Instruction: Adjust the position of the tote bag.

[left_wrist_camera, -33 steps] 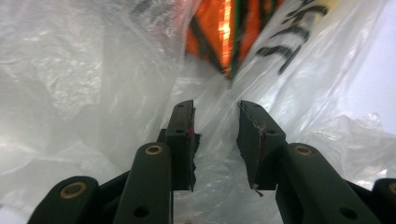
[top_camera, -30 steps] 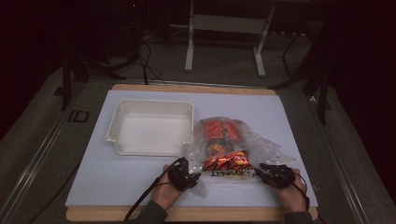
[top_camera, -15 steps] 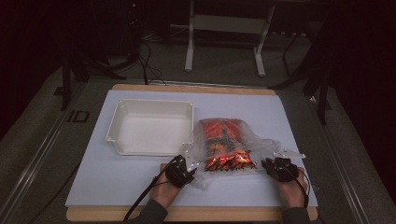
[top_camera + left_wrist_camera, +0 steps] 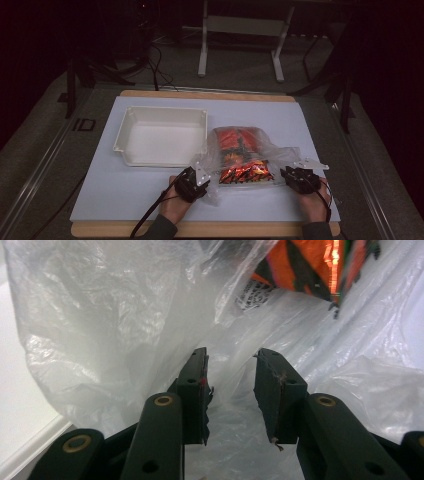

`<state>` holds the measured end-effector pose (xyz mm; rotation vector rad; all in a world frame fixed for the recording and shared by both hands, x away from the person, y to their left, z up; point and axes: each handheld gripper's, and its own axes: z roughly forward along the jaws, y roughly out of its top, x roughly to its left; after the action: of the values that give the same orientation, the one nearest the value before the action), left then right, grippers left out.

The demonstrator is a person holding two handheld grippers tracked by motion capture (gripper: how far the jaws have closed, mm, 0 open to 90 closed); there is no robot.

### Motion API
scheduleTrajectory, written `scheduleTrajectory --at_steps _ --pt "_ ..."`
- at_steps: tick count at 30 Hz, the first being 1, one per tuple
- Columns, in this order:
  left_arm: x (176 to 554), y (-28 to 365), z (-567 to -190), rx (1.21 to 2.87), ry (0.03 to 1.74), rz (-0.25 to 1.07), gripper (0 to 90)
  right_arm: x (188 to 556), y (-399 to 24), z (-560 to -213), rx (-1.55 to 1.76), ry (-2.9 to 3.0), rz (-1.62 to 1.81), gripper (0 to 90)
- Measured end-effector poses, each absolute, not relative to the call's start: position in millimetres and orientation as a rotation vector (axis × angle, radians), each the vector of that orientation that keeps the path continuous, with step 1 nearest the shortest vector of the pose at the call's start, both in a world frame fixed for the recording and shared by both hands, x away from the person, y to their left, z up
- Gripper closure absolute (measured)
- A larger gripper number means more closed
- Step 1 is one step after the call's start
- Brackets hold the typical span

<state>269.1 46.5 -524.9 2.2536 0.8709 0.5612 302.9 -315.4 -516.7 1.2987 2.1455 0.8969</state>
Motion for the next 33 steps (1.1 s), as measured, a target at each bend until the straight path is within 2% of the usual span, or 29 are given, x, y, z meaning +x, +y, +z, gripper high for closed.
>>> scheduleTrajectory --at_steps 9,20,26,33 --pt "251.2 52.7 -510.4 2.221 0.774 0.544 62.7 279.3 -306.1 -486.0 1.097 2.199 0.977 71.1" --pt "232.0 50.3 -489.7 2.143 0.720 0.494 61.0 266.8 -289.6 -471.8 0.977 2.234 0.987 70.9" --pt "225.9 33.5 -488.6 2.143 0.686 0.448 60.7 273.8 -280.9 -474.1 0.957 2.251 0.980 72.2" --pt "225.2 16.9 -491.9 2.166 0.671 0.415 61.1 293.0 -270.6 -485.4 0.986 2.240 0.943 77.9"
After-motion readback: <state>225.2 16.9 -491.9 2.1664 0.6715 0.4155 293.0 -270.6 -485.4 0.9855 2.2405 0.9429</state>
